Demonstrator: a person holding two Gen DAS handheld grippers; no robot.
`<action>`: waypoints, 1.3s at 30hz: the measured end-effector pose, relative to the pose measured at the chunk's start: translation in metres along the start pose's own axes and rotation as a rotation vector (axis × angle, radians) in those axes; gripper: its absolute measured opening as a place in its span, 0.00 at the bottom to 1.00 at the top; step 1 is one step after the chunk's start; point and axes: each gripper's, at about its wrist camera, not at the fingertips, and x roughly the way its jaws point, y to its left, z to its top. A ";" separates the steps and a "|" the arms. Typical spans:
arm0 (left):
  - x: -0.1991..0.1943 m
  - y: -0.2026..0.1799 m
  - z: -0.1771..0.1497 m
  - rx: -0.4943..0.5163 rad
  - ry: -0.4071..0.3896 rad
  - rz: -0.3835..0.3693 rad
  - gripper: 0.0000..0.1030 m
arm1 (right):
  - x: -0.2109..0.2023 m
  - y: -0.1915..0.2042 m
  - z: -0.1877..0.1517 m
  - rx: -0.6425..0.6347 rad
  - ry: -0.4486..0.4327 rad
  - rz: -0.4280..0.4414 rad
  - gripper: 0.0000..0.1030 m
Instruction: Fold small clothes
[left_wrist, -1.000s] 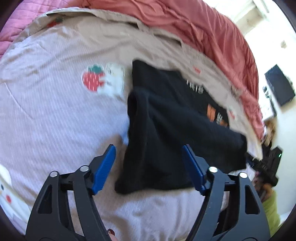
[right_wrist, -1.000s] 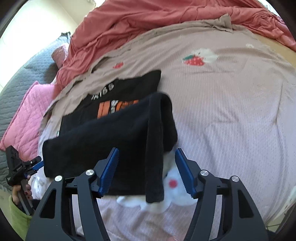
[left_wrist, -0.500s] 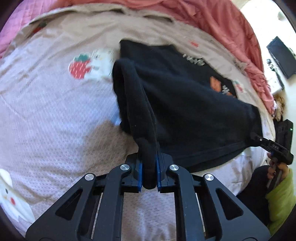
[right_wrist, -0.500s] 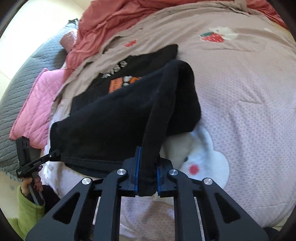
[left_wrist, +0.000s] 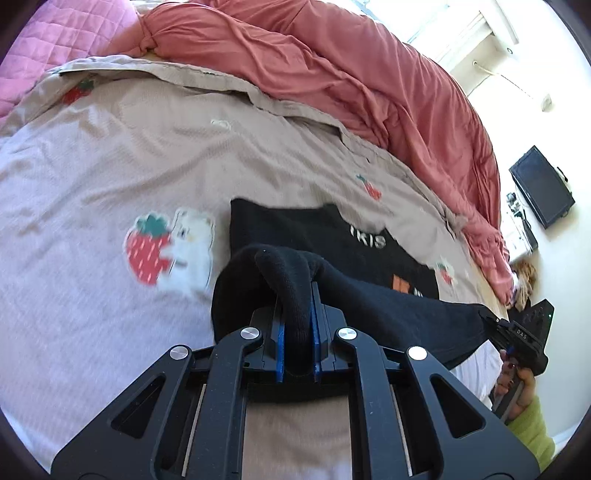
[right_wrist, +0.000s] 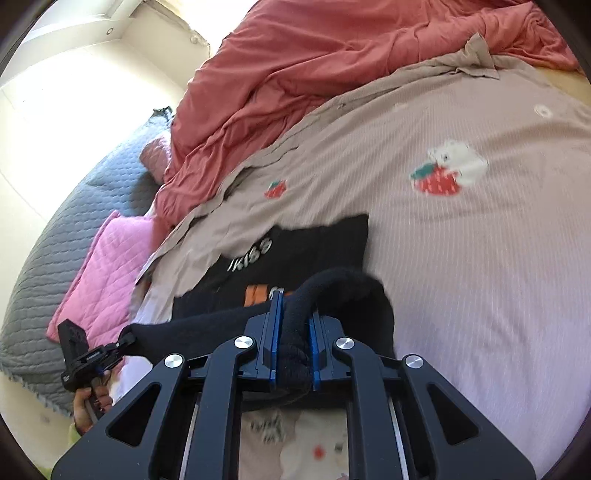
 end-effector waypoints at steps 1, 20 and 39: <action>0.005 0.001 0.005 0.001 -0.007 0.004 0.05 | 0.006 -0.002 0.005 0.006 -0.004 -0.020 0.11; 0.002 -0.017 0.021 0.187 -0.101 0.102 0.29 | 0.006 -0.017 -0.002 0.039 -0.060 -0.250 0.56; 0.075 -0.053 -0.038 0.331 0.169 0.020 0.46 | 0.105 0.090 -0.088 -0.585 0.225 -0.479 0.57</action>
